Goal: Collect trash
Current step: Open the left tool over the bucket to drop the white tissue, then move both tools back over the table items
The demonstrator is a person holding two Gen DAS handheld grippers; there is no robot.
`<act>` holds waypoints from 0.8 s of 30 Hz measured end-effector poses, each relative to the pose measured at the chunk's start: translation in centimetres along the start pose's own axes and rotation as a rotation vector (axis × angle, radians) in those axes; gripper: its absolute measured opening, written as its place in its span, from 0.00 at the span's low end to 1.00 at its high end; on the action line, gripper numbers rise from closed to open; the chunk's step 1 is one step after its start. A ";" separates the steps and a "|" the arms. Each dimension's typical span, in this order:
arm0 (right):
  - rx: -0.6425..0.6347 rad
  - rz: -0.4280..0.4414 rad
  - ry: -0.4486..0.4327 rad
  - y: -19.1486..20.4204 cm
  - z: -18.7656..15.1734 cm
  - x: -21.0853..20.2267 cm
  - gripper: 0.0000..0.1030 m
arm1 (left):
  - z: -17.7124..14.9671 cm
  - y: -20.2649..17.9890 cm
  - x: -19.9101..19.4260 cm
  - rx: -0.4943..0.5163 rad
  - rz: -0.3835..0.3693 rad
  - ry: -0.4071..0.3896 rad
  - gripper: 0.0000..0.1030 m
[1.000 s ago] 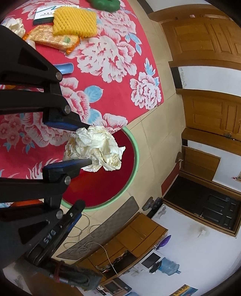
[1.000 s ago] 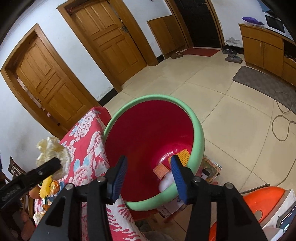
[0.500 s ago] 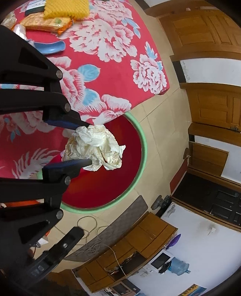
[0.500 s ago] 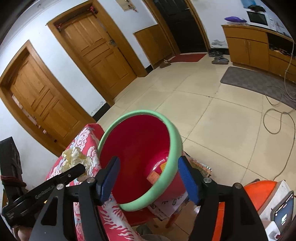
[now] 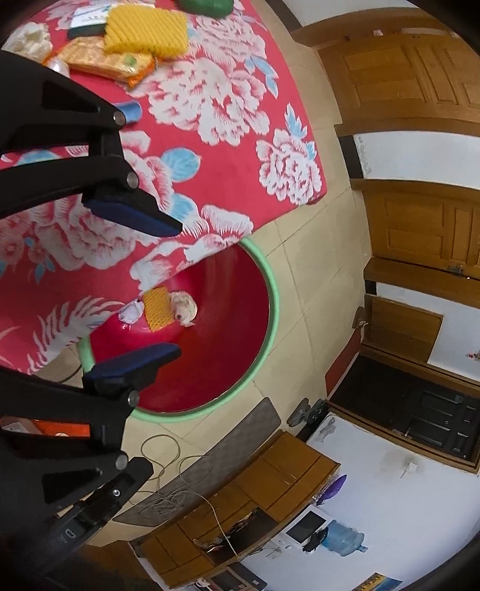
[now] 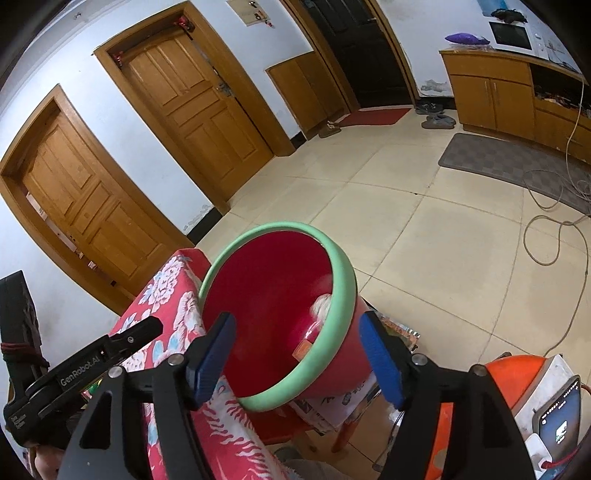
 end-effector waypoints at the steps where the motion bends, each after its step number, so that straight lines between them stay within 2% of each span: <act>1: -0.003 0.003 -0.001 0.1 -0.1 -0.2 0.71 | -0.1 0.1 -0.5 -0.004 0.002 -0.005 0.60; 7: -0.036 0.027 -0.001 1.7 -0.9 -1.5 0.71 | -1.1 1.3 -2.9 -0.030 0.009 -0.025 0.62; 13: -0.073 0.055 0.017 3.4 -2.3 -2.3 0.73 | -2.4 3.1 -5.8 -0.036 0.048 -0.052 0.64; 24: -0.134 0.095 0.046 6.1 -4.8 -3.5 0.76 | -6.0 7.9 -10.3 -0.119 0.123 -0.087 0.64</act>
Point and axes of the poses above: each gripper's, at about its wrist camera, not at the fingertips, and x roughly the way its jaws point, y to its left, z to its top, the point moved 10 cm from there along x, roughly the way its jaws point, and after that the axes turned 12 degrees about x, right-handed, at the moved point
